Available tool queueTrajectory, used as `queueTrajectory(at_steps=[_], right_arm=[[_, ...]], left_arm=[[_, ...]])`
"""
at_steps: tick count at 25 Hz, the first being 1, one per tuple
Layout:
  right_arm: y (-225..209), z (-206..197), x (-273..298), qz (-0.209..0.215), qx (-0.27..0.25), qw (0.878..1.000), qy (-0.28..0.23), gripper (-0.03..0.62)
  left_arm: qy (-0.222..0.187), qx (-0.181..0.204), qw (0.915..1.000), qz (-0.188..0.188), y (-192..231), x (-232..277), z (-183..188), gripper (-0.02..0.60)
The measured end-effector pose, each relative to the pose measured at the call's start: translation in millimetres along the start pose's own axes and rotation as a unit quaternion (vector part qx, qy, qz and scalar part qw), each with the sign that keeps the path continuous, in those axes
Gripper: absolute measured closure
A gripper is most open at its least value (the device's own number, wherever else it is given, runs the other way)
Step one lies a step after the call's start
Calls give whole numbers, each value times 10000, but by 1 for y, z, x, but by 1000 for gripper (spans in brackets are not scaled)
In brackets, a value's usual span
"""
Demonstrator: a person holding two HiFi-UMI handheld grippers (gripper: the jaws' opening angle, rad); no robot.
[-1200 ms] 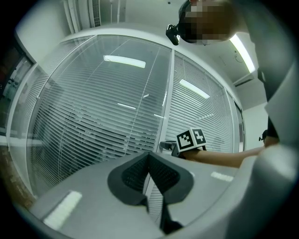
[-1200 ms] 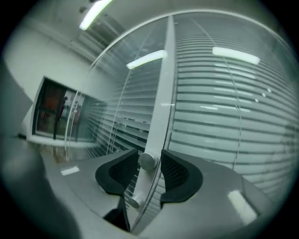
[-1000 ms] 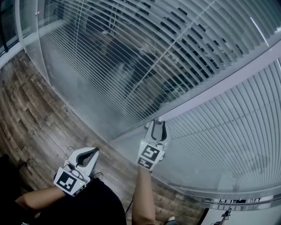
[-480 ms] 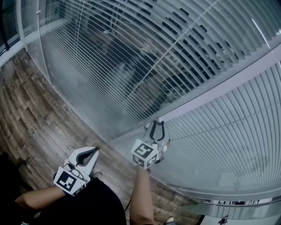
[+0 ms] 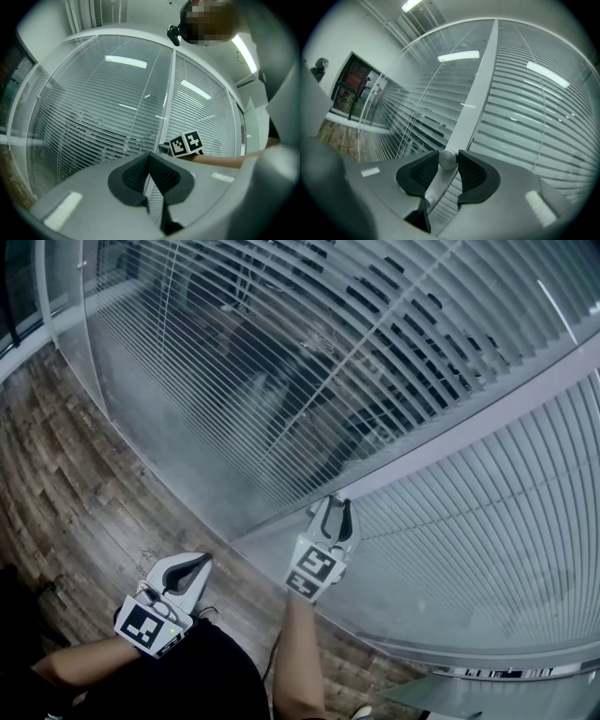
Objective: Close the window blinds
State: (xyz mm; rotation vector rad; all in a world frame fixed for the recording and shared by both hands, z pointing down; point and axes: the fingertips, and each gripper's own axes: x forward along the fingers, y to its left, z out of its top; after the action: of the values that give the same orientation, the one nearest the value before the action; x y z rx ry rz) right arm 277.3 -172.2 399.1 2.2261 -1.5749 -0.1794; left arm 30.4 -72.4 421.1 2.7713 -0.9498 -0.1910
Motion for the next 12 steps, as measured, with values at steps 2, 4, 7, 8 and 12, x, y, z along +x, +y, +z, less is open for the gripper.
queueTrajectory(at_steps=[2,4,7,8,12], right_arm=[[-1,0,0,0,245,9997,-5,461],[-2,2,0,-23,472,9989,-39,461],[-5,2,0,-31,850,9963,-84,461],[-5,1,0,-11,992,9950,-80,461],[-7,0,0,37,1576,9875,-70,461]], left_arm=[[14,-4,10000,19,2,-1,0,580],[2,-8,10000,33,3,-2,1,580],[21,-79,10000,52,5,-2,-3,580],[24,-94,9999,56,5,-2,-3,580],[4,-38,10000,34,6,-1,-1,580]])
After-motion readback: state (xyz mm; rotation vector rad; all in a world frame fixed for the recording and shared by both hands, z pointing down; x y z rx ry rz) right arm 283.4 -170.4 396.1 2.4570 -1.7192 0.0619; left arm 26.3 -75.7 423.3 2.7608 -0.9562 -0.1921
